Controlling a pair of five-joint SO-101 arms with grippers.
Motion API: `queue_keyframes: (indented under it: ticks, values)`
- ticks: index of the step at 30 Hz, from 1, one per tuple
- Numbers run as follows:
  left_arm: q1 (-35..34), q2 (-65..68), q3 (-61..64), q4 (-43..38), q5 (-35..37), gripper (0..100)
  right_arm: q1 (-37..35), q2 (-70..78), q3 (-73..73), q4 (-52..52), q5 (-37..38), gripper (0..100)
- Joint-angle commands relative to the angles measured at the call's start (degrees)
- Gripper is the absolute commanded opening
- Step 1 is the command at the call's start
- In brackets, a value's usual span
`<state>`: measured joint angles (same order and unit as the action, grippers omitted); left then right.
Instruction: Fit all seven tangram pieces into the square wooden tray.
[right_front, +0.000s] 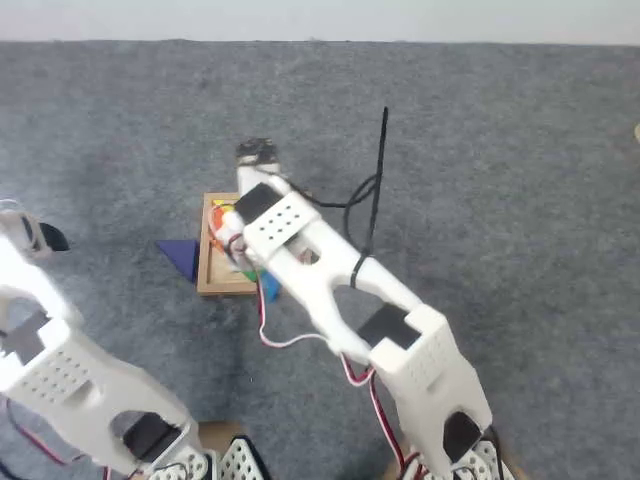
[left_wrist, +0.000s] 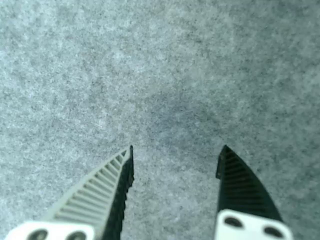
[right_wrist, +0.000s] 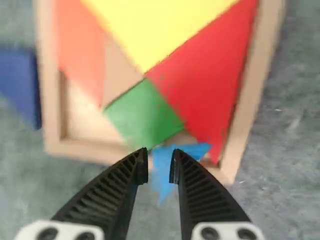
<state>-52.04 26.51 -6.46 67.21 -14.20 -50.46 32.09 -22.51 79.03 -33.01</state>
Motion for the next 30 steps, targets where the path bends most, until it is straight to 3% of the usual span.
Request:
queue_keyframes:
  ticks: [1,14,24,30]
  values:
    - [0.09,-0.44,-2.15,-0.88,-0.09,26,-0.92,-7.69,0.0,1.98,2.46,8.6]
    - [0.18,-0.44,-2.15,-0.62,-0.09,26,-5.23,-10.07,15.12,-6.55,2.73,8.6]
    - [0.09,-0.44,-2.07,-0.62,-0.09,26,-3.47,-9.89,15.56,-10.59,2.81,8.6]
    - [0.0,-0.44,-2.07,-0.62,-0.09,26,-1.8,-11.82,15.3,-7.87,5.01,8.7]
